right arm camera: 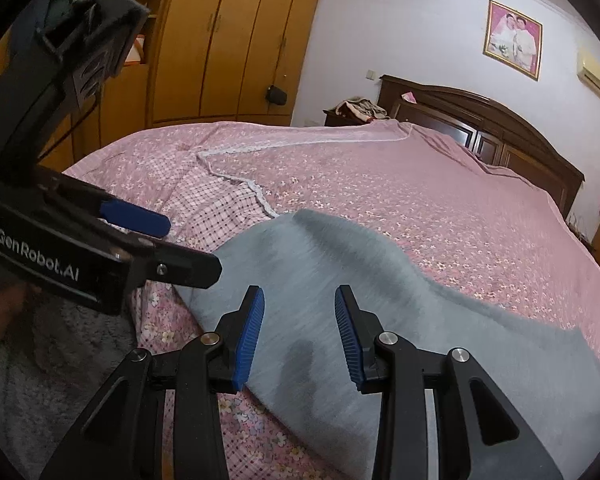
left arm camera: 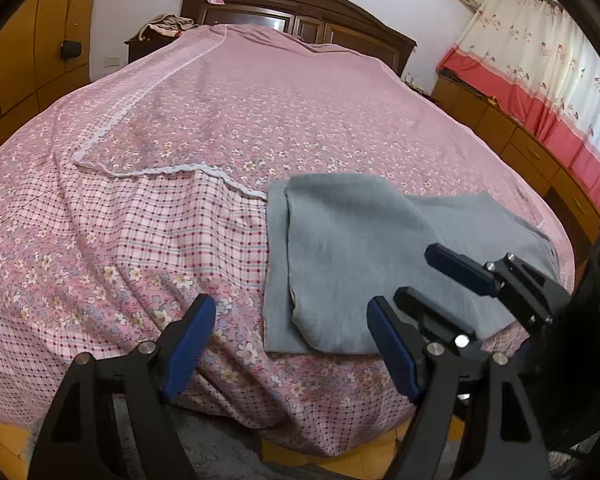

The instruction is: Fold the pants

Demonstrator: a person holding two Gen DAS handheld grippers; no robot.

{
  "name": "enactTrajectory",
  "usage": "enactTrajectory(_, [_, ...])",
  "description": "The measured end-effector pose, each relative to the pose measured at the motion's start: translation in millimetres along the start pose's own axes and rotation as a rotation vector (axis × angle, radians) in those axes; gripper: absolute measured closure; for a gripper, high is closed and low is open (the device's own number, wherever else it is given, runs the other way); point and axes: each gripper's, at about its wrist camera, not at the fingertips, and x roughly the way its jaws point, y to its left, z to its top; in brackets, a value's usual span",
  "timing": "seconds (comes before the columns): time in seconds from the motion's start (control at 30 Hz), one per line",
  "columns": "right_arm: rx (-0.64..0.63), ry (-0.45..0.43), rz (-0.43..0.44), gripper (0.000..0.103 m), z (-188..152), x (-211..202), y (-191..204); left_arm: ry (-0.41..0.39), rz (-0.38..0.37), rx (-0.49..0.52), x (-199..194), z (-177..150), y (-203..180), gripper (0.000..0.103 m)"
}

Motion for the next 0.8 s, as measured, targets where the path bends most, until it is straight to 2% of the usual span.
enactTrajectory(0.33, [-0.194,-0.050,0.007,0.065,-25,10,19,-0.010,0.027,-0.136,-1,-5,28,0.022])
enactTrajectory(0.43, [-0.232,-0.097,0.031,0.065,-26,7,31,-0.018,0.036,-0.160,-4,-7,31,0.022])
enactTrajectory(0.63, [-0.376,-0.132,0.067,0.065,-18,19,67,-0.052,-0.053,-0.269,-17,-15,59,0.022])
enactTrajectory(0.7, [-0.406,-0.118,0.056,0.075,-17,29,76,-0.080,-0.117,-0.316,-24,-18,72,0.022])
enactTrajectory(0.73, [-0.405,-0.114,0.048,0.089,-17,31,77,-0.091,-0.140,-0.330,-26,-19,76,0.022])
enactTrajectory(0.77, [-0.394,-0.114,0.035,0.095,-17,33,77,-0.101,-0.160,-0.350,-28,-20,83,0.022])
enactTrajectory(0.8, [-0.362,-0.120,0.042,0.095,-15,33,73,-0.105,-0.167,-0.362,-29,-21,86,0.022])
